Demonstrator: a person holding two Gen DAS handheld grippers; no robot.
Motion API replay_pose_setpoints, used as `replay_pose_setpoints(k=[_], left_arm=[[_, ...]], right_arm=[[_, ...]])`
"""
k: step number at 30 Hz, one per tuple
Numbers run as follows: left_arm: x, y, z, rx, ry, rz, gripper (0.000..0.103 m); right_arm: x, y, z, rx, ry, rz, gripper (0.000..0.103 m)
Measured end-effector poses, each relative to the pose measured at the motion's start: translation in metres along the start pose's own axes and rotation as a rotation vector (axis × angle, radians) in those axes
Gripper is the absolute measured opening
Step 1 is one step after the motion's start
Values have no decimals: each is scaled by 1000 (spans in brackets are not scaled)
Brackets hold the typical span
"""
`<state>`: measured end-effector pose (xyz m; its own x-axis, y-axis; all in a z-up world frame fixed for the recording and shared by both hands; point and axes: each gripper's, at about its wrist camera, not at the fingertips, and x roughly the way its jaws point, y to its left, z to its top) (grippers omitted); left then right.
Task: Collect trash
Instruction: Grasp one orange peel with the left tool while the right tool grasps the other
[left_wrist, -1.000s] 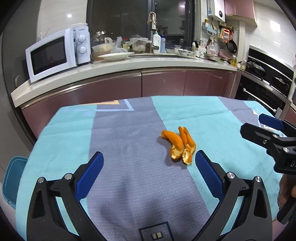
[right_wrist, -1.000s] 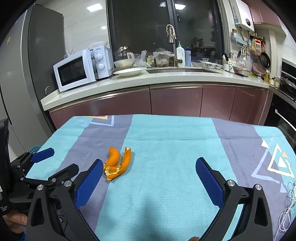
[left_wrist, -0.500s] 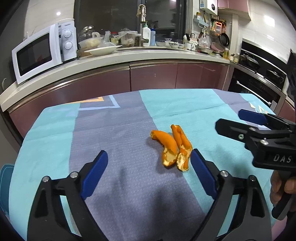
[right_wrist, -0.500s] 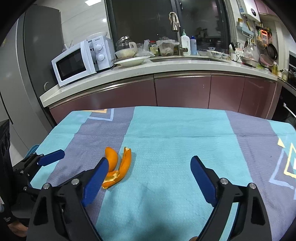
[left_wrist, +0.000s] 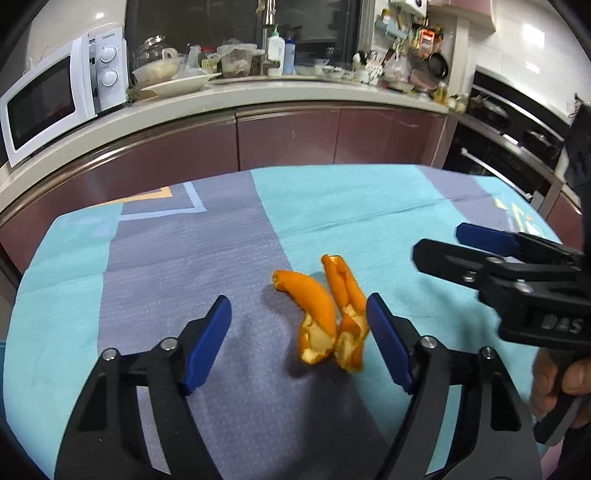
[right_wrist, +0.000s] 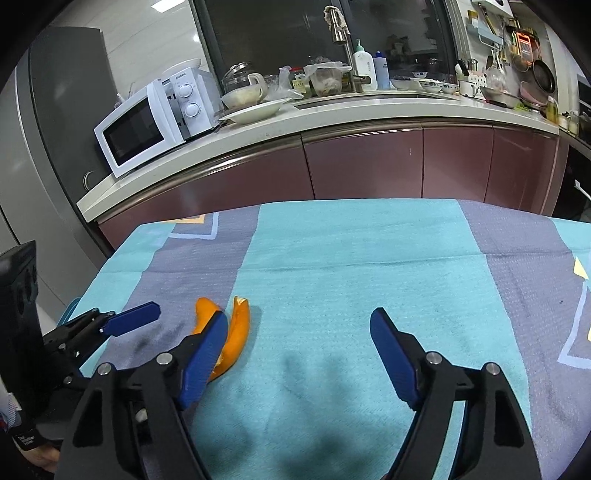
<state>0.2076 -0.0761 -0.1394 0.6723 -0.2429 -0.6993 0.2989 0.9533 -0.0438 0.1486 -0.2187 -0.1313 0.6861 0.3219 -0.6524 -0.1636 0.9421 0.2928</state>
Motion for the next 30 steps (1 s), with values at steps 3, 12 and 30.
replay_pose_setpoints(k=[3, 12, 30], left_arm=[[8, 3, 4, -27, 15, 2, 63], [30, 2, 9, -22, 81, -8, 43], [26, 19, 4, -87, 82, -5, 17]], right_arm=[[2, -4, 1, 7, 0, 3, 77], [15, -8, 4, 3, 22, 29, 74], [48, 24, 0, -52, 144, 153, 48]])
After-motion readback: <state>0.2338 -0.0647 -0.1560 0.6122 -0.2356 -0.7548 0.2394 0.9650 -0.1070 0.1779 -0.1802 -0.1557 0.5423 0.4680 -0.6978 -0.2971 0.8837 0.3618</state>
